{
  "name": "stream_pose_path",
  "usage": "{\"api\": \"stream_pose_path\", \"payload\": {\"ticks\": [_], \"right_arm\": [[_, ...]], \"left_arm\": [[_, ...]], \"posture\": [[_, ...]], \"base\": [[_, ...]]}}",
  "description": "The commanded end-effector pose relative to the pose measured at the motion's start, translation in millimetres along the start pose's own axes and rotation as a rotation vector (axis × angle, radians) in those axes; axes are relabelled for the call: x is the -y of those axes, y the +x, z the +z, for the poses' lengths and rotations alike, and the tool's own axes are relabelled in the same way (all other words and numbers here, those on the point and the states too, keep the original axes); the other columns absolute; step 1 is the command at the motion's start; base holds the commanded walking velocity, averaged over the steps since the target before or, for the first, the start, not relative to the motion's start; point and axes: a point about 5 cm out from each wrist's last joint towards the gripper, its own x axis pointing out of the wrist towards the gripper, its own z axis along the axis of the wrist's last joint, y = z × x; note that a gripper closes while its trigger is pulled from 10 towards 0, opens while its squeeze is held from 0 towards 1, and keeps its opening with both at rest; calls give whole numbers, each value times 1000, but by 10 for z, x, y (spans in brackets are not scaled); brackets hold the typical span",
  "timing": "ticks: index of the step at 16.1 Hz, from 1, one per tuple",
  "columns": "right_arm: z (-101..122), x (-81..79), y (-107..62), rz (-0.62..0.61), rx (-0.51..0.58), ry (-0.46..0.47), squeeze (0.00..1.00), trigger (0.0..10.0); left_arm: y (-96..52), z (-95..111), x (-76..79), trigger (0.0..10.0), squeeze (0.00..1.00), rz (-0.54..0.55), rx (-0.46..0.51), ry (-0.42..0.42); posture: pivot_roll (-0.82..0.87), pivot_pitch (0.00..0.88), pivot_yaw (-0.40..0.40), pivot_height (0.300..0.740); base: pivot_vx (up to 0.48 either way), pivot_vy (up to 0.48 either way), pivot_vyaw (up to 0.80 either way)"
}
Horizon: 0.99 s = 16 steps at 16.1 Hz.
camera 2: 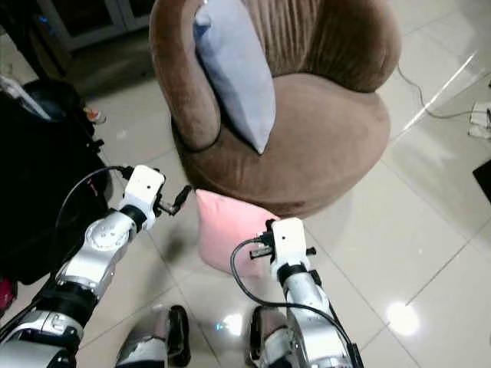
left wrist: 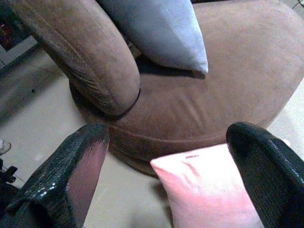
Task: Move the pillow to the sofa from floor
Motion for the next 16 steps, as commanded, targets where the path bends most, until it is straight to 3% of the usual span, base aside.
{"api": "stream_pose_path", "payload": {"ticks": [1,5,7,16], "right_arm": [[-84,15,-50,-11,-40,19,0,10000],[-94,22,-53,-23,-42,13,0,10000],[-86,25,-50,-19,-42,-24,0,10000],[-86,23,-56,-16,-38,-17,0,10000]], "left_arm": [[-6,-25,38,10000,0,-14,-9,7],[-7,-27,40,10000,0,-16,-10,7],[-8,-26,39,10000,0,-15,-10,9],[0,-31,18,10000,0,9,-19,-18]], "posture": [[-146,263,1,682],[-147,265,3,682],[-145,267,3,682],[-143,272,-1,682]], "base": [[0,0,-694],[0,0,-692],[0,0,0],[0,0,0]]}}
